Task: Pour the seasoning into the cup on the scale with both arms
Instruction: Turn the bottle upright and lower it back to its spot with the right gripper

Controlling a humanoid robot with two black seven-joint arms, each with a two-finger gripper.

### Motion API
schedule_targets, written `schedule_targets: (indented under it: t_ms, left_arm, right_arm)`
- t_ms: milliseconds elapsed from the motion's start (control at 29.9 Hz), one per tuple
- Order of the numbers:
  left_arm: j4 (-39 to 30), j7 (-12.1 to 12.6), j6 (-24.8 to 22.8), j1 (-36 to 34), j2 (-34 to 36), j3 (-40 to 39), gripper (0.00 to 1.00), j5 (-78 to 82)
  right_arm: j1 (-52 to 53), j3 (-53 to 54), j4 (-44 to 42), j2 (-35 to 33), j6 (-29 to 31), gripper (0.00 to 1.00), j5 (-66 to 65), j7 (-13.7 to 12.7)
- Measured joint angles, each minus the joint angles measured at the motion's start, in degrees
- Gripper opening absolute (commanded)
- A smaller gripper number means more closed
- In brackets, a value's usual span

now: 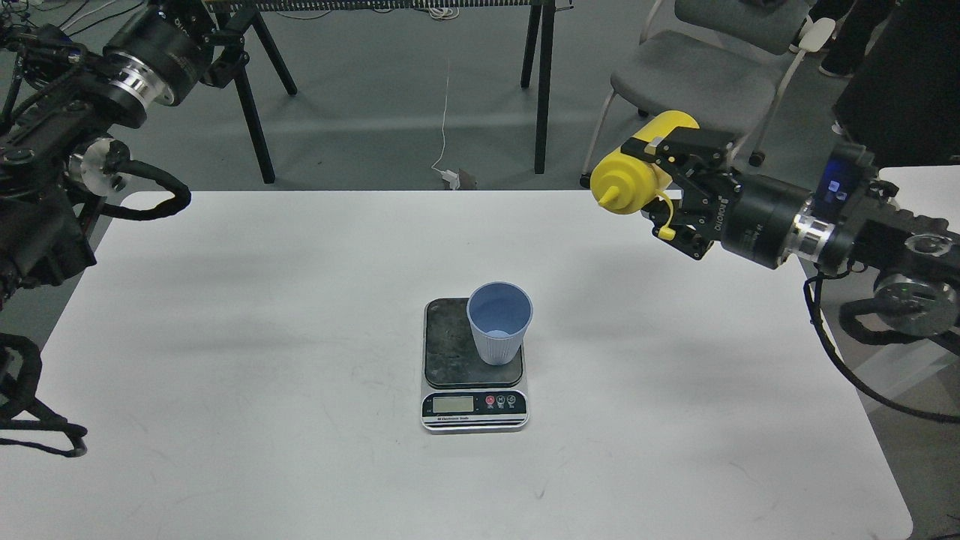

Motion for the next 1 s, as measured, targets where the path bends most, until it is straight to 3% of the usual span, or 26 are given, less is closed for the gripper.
schedule_targets:
  t_ms: [134,268,335,736,1004]
  left_arm:
    - [-0.01,0.00,0.00,-0.03,0.01,0.00,0.99,-0.01]
    - [0.01,0.00,0.01,-0.07,-0.18,0.00,0.99,-0.01]
    - [-0.01,0.00,0.00,-0.01,-0.29,0.00,0.99,-0.02]
    - [0.00,0.00,0.00,0.98,-0.09,-0.01,0.99,-0.17]
    - [0.00,0.00,0.00,1.37,-0.16,-0.01,0.99,-0.10]
  right_arm:
    - [-11.92,7.06,-0.69,-2.32,4.28,0.28,15.55,2.32]
    - [-21.32,10.65,-0.50,-3.18,4.61,0.29,23.79,8.99]
    - [-24.47,11.03,-0.25,-3.19,4.61,0.29,27.99,10.56]
    - [-31.18,11.68,-3.09,7.35,4.64,0.30,33.45,11.28]
    - [-32.00,13.54,-5.08,10.75,4.64,0.31,33.50,11.28]
